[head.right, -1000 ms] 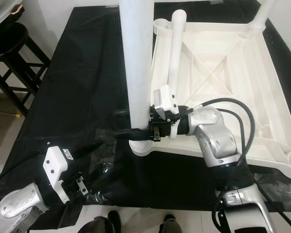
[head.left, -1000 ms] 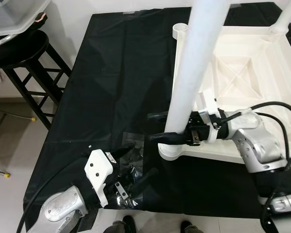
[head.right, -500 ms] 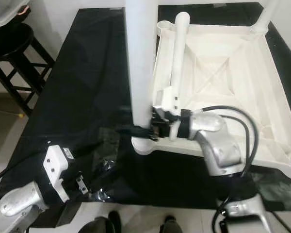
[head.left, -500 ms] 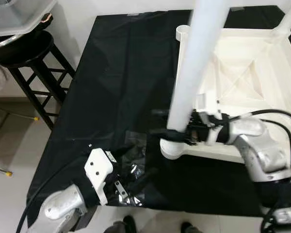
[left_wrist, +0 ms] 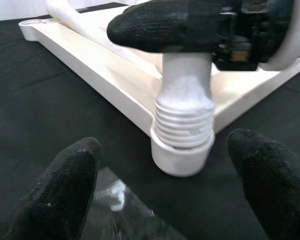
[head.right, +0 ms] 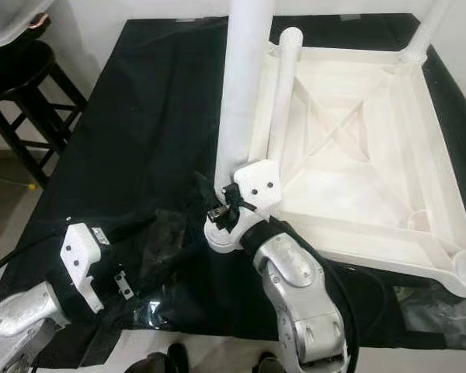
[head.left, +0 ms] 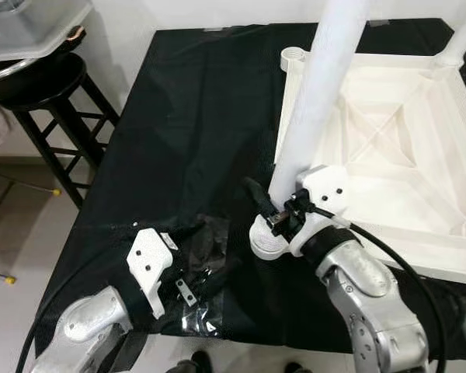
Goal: Building children table
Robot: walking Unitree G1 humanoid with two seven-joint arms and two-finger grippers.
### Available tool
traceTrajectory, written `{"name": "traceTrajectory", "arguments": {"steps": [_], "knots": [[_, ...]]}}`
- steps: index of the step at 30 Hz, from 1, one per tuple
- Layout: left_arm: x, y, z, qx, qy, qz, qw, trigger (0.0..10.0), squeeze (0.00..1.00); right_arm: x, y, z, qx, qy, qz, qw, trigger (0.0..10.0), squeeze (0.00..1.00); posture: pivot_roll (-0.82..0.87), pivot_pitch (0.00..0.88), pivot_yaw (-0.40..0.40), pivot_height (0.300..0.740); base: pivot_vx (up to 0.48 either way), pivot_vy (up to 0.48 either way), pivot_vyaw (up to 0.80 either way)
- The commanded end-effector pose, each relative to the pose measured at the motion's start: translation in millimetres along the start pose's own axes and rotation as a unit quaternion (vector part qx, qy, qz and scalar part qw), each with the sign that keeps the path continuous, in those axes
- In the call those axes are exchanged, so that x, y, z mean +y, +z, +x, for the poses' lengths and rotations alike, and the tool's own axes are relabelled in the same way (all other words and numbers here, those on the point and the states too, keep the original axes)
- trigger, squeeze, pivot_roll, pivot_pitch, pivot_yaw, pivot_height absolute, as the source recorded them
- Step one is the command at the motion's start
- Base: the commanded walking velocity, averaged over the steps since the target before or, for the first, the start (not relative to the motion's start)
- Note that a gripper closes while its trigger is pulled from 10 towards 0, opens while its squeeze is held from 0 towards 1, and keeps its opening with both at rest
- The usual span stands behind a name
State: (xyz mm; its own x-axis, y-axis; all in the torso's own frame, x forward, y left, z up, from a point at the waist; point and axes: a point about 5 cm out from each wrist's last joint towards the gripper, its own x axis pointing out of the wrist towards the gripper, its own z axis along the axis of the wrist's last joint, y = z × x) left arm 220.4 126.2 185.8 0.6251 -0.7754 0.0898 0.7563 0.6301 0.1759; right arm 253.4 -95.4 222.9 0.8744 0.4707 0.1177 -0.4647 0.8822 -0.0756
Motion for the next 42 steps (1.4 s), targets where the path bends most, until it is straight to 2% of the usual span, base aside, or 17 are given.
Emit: {"name": "traceTrajectory", "arguments": {"steps": [1, 5, 6, 8, 11, 15, 18, 23, 25, 31, 32, 33, 34, 35, 37, 38, 42], "knots": [[0.2, -4.7, -3.7, 0.009, -0.003, -0.003, 1.0, 10.0, 0.0, -16.8, -51.8, -4.4, 0.148, -0.065, 0.014, 0.987, 10.0, 0.0, -0.05, 0.292, 0.093, 0.74, 0.0, 0.0, 0.0], [6.4, -2.1, -1.0, 0.003, 0.001, 0.006, 1.0, 10.0, 0.0, -8.9, -45.0, 5.9, 0.139, -0.022, -0.009, 0.99, 10.0, 0.0, -0.04, 0.263, 0.09, 0.74, 0.0, 0.0, 0.0], [11.0, 0.8, 1.0, -0.003, 0.002, 0.015, 1.0, 10.0, 0.0, -0.4, -33.9, 14.2, 0.107, 0.036, -0.034, 0.993, 10.0, 0.0, -0.04, 0.252, 0.093, 0.74, 0.0, 0.0, 0.0], [12.3, 1.9, 1.3, -0.004, 0.002, 0.017, 1.0, 10.0, 0.0, 2.1, -26.8, 17.6, 0.082, 0.073, -0.048, 0.993, 10.0, 0.0, -0.04, 0.252, 0.093, 0.74, 0.0, 0.0, 0.0], [13.1, 2.4, 1.5, -0.005, 0.002, 0.019, 1.0, 10.0, 0.0, 3.6, -22.2, 19.1, 0.065, 0.093, -0.057, 0.992, 10.0, 0.0, -0.04, 0.252, 0.093, 0.74, 0.0, 0.0, 0.0], [16.3, 4.5, 3.1, -0.009, 0.003, 0.023, 1.0, 10.0, 0.0, -1.4, -12.4, 20.7, 0.039, 0.173, -0.066, 0.982, 10.0, 0.0, -0.04, 0.236, 0.089, 0.74, 0.0, 0.0, 0.0], [20.5, 7.4, 5.4, -0.016, 0.005, 0.027, 0.999, 10.0, 0.0, -11.3, -5.6, 16.1, 0.03, 0.275, -0.054, 0.959, 10.0, 0.0, -0.03, 0.225, 0.085, 0.74, 0.0, 0.0, 0.0], [20.7, 7.3, 5.7, -0.018, 0.004, 0.028, 0.999, 10.0, 0.0, -19.1, -8.9, 12.4, 0.033, 0.317, -0.019, 0.948, 10.0, 0.0, -0.03, 0.218, 0.085, 0.74, 0.0, 0.0, 0.0], [20.1, 7.3, 5.5, -0.019, 0.004, 0.028, 0.999, 10.0, 0.0, -27.9, -13.6, 14.7, 0.032, 0.313, 0.027, 0.949, 10.0, 0.0, -0.03, 0.218, 0.084, 0.74, 0.0, 0.0, 0.0], [19.4, 8.6, 4.1, -0.019, 0.003, 0.029, 0.999, 10.0, 0.0, -38.1, -32.8, 22.5, 0.053, 0.243, 0.04, 0.968, 10.0, 0.0, -0.02, 0.22, 0.075, 0.74, 0.0, 0.0, 0.0], [19.2, 8.9, 3.5, -0.019, 0.004, 0.03, 0.999, 10.0, 0.0, -39.1, -40.3, 24.8, 0.066, 0.198, 0.039, 0.977, 10.0, 0.0, -0.01, 0.22, 0.07, 0.74, 0.0, 0.0, 0.0], [19.2, 8.9, 3.5, -0.019, 0.004, 0.03, 0.999, 10.0, 0.0, -39.1, -40.3, 24.8, 0.066, 0.198, 0.039, 0.977, 10.0, 0.0, -0.01, 0.22, 0.07, 0.74, 0.0, 0.0, 0.0], [19.1, 9.2, 2.7, -0.019, 0.004, 0.03, 0.999, 10.0, 0.0, -40.4, -50.4, 25.8, 0.094, 0.116, 0.028, 0.988, 10.0, 0.0, -0.01, 0.221, 0.068, 0.74, 0.0, 0.0, 0.0], [19.0, 9.7, 1.7, -0.019, 0.005, 0.03, 0.999, 10.0, 0.0, -44.2, -62.0, 19.0, 0.135, -0.018, 0.023, 0.99, 10.0, 0.0, -0.01, 0.223, 0.068, 0.74, 0.0, 0.0, 0.0], [19.0, 9.7, 1.7, -0.019, 0.005, 0.03, 0.999, 10.0, 0.0, -44.2, -62.0, 19.0, 0.135, -0.018, 0.023, 0.99, 10.0, 0.0, -0.01, 0.223, 0.068, 0.74, 0.0, 0.0, 0.0], [19.0, 10.4, 1.2, -0.019, 0.005, 0.029, 0.999, 10.0, 0.0, -41.5, -68.5, 9.7, 0.16, -0.093, 0.02, 0.982, 10.0, 0.0, -0.01, 0.223, 0.068, 0.74, 0.0, 0.0, 0.0], [20.4, 12.6, 1.5, -0.024, 0.004, 0.028, 0.999, 10.0, 0.0, -30.5, -69.4, 6.1, 0.171, -0.11, 0.019, 0.979, 10.0, 0.0, -0.02, 0.22, 0.084, 0.74, 0.0, 0.0, 0.0]]}}
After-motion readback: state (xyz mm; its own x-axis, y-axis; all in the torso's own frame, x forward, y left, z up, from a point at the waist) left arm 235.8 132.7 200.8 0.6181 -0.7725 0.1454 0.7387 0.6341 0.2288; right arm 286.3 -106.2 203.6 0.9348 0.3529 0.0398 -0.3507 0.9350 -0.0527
